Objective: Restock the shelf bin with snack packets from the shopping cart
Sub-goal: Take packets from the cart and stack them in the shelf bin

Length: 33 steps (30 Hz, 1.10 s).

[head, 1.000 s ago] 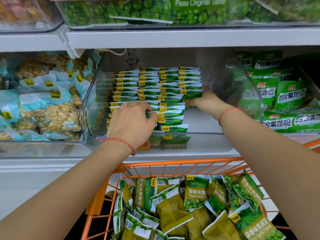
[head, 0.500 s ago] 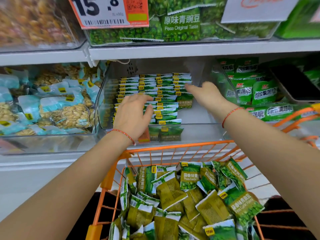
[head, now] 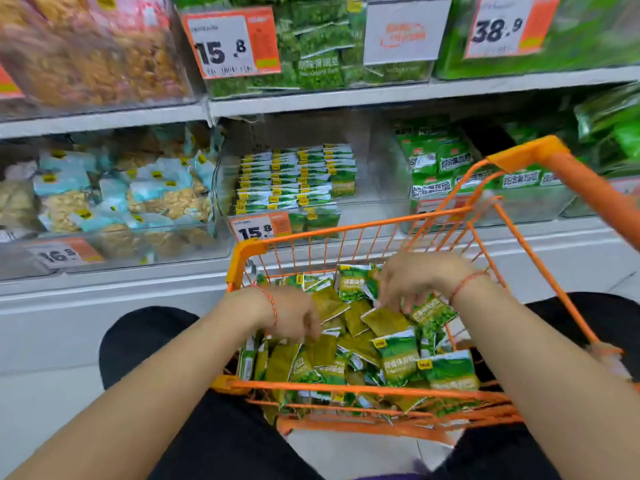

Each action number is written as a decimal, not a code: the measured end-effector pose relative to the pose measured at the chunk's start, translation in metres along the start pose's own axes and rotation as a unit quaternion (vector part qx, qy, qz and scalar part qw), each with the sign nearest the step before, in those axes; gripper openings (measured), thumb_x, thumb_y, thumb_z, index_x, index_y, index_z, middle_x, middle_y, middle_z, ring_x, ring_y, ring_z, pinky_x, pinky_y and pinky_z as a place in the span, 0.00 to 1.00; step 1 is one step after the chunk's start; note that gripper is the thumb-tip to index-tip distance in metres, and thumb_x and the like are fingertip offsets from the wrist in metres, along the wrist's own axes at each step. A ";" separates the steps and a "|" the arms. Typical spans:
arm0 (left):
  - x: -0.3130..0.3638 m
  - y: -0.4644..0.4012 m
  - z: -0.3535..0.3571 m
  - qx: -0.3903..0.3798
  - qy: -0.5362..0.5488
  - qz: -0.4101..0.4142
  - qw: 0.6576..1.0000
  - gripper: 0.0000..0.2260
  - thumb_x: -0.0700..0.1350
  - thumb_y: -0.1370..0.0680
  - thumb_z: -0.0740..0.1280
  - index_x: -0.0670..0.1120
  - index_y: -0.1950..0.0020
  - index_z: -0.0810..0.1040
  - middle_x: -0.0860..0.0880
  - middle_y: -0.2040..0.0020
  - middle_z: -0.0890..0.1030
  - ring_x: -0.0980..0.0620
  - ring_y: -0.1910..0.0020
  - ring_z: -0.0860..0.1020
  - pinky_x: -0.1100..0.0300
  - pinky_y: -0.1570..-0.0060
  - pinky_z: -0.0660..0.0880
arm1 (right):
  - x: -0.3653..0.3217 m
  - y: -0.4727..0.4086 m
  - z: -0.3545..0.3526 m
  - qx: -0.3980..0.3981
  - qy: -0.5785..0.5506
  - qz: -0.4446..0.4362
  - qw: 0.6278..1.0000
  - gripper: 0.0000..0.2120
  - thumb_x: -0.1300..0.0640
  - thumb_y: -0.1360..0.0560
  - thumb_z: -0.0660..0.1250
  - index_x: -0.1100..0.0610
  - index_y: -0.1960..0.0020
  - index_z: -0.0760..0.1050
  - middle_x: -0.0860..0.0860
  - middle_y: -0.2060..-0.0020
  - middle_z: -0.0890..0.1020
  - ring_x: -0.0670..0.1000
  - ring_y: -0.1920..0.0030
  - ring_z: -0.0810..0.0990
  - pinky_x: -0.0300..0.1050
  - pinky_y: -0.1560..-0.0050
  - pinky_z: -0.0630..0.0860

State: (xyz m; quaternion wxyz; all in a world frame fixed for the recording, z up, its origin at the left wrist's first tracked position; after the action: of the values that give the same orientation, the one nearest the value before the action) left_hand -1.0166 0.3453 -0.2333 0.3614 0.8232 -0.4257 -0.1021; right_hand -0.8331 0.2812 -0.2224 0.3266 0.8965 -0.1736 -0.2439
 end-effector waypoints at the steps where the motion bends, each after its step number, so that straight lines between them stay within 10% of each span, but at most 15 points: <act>1: -0.005 -0.002 0.001 0.007 -0.005 0.009 1.000 0.10 0.35 0.26 0.62 0.48 0.62 0.78 0.48 0.61 0.76 0.47 0.64 0.74 0.56 0.63 0.72 | 0.006 0.004 0.012 0.002 0.069 0.010 0.998 0.17 0.50 0.27 0.71 0.64 0.48 0.78 0.54 0.61 0.82 0.50 0.66 0.77 0.39 0.69 0.72; 3: -0.003 0.004 -0.007 0.033 0.008 0.031 0.999 0.18 0.32 0.27 0.58 0.49 0.52 0.83 0.46 0.56 0.82 0.50 0.63 0.77 0.58 0.61 0.76 | 0.014 0.011 0.030 0.008 0.158 0.024 0.987 0.18 0.48 0.31 0.74 0.61 0.53 0.75 0.50 0.67 0.74 0.51 0.64 0.73 0.39 0.69 0.67; 5: 0.001 0.017 -0.011 0.032 0.004 0.011 0.999 0.12 0.30 0.26 0.57 0.35 0.48 0.78 0.54 0.49 0.64 0.52 0.72 0.67 0.61 0.70 0.68 | 0.019 0.014 0.043 0.000 0.186 0.042 0.982 0.19 0.48 0.31 0.74 0.58 0.64 0.68 0.48 0.70 0.68 0.51 0.65 0.71 0.41 0.68 0.66; 7: 0.001 0.022 -0.003 0.008 -0.005 -0.010 1.000 0.06 0.34 0.25 0.63 0.30 0.55 0.72 0.58 0.63 0.58 0.54 0.73 0.61 0.56 0.71 0.68 | 0.020 0.016 0.050 -0.008 0.192 0.060 0.980 0.21 0.49 0.31 0.75 0.56 0.68 0.63 0.49 0.71 0.69 0.49 0.70 0.69 0.42 0.66 0.68; 8: 0.001 0.024 0.002 -0.008 -0.012 -0.012 1.000 0.08 0.38 0.25 0.66 0.33 0.52 0.73 0.44 0.69 0.68 0.53 0.72 0.63 0.55 0.70 0.69 | 0.021 0.015 0.052 0.002 0.188 0.061 0.980 0.19 0.50 0.31 0.75 0.56 0.67 0.67 0.50 0.70 0.70 0.49 0.70 0.69 0.43 0.65 0.70; 15: -0.026 0.005 -0.001 0.085 0.185 0.047 0.978 0.06 0.45 0.27 0.73 0.48 0.52 0.80 0.53 0.54 0.79 0.53 0.53 0.77 0.58 0.50 0.73 | 0.015 0.012 0.057 0.009 0.117 0.025 0.993 0.24 0.48 0.29 0.73 0.62 0.40 0.77 0.56 0.44 0.80 0.52 0.54 0.76 0.43 0.58 0.71; 22: -0.025 0.004 -0.019 0.216 0.515 0.086 0.825 0.04 0.38 0.22 0.66 0.44 0.56 0.75 0.41 0.51 0.81 0.57 0.68 0.80 0.67 0.73 0.72 | 0.014 0.011 0.058 0.043 0.089 -0.019 0.995 0.07 0.56 0.29 0.73 0.55 0.58 0.75 0.49 0.62 0.78 0.49 0.59 0.75 0.38 0.66 0.68; 27: -0.010 0.003 -0.014 0.185 0.694 0.172 0.674 0.08 0.31 0.21 0.59 0.43 0.54 0.72 0.45 0.37 0.75 0.45 0.49 0.82 0.59 0.50 0.80 | 0.015 0.010 0.048 0.118 -0.022 -0.033 0.992 0.10 0.60 0.28 0.72 0.51 0.64 0.73 0.45 0.66 0.78 0.45 0.61 0.76 0.38 0.65 0.70; 33: -0.010 0.004 -0.016 0.296 0.644 0.212 0.673 0.14 0.26 0.26 0.63 0.45 0.61 0.74 0.51 0.37 0.76 0.53 0.43 0.79 0.60 0.52 0.77 | 0.014 0.021 0.025 0.344 -0.181 -0.089 0.917 0.10 0.57 0.24 0.67 0.48 0.61 0.70 0.48 0.63 0.79 0.50 0.59 0.78 0.44 0.60 0.74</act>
State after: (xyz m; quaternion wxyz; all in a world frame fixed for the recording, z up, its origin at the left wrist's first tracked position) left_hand -1.0176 0.3593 -0.2205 0.2956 0.6361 -0.2583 0.6642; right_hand -0.8381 0.2471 -0.2295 -0.0623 0.9058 -0.2225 -0.3552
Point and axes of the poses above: each hand's wrist, its own y-axis away from the middle knuckle, its own z-axis out of the palm, x = y × z, the point moved 4 cm from there along -y, towards the middle knuckle
